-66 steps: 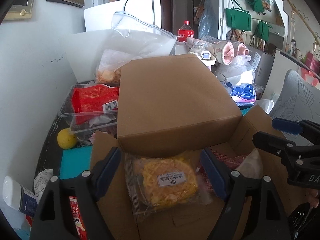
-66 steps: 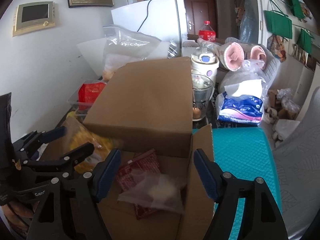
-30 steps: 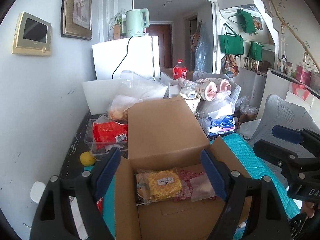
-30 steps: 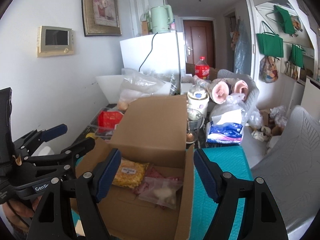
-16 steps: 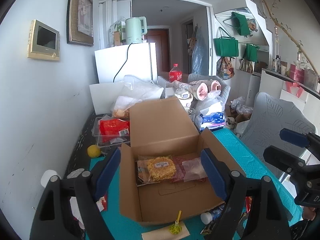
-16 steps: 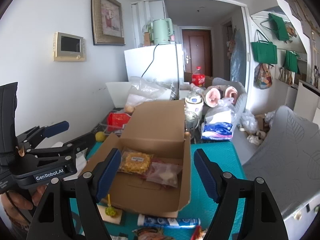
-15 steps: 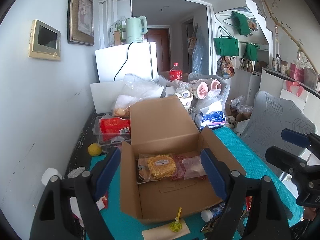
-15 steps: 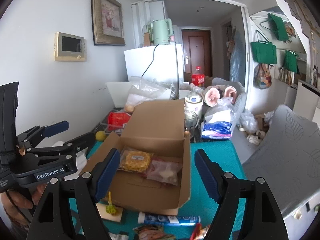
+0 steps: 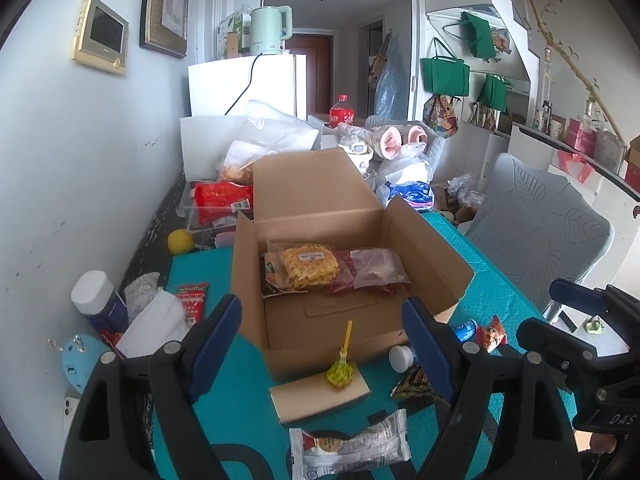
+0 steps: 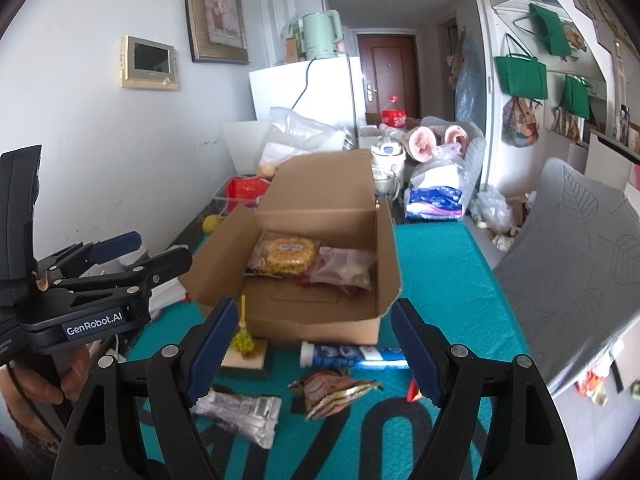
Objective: Organize snacks
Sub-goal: 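Move both tools back from the box toward the silver pouch and lollipop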
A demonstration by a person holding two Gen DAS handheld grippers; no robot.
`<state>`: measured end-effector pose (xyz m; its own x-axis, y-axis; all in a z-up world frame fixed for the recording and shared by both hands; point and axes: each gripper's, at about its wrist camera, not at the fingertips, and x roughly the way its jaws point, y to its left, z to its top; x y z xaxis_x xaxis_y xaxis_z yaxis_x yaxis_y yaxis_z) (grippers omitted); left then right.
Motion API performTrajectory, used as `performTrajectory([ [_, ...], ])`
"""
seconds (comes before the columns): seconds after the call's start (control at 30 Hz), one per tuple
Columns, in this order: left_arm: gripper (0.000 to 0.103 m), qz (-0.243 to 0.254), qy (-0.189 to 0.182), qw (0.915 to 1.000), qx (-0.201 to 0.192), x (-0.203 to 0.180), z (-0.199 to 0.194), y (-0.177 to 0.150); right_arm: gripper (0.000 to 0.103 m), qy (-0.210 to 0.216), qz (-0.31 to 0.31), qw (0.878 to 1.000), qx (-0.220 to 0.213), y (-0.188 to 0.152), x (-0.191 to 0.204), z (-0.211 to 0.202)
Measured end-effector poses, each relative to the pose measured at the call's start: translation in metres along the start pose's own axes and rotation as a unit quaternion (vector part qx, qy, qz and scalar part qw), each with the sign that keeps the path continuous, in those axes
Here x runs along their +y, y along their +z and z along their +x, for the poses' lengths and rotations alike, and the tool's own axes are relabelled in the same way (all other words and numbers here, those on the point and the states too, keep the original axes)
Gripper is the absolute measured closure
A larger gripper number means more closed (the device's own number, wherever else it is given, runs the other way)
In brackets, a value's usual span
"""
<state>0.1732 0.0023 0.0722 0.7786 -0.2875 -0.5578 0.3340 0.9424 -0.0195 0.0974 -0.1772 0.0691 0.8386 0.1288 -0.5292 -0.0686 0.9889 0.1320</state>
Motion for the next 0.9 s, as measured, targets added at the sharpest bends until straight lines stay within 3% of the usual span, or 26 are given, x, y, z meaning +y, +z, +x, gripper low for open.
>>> performTrajectory([
  [0.3, 0.020, 0.003, 0.000, 0.9997, 0.025, 0.007, 0.002, -0.041, 0.023, 0.016, -0.004, 0.999, 0.041, -0.042, 0.010, 0.013],
  [0.57, 0.020, 0.000, 0.006, 0.9975, 0.070, 0.017, 0.012, -0.075, 0.023, 0.067, 0.006, 0.992, 0.105, -0.082, 0.020, 0.039],
  [0.9, 0.020, -0.012, 0.006, 0.9929, 0.119, 0.030, 0.018, -0.109, 0.023, 0.103, -0.009, 0.986, 0.134, -0.102, 0.035, 0.057],
])
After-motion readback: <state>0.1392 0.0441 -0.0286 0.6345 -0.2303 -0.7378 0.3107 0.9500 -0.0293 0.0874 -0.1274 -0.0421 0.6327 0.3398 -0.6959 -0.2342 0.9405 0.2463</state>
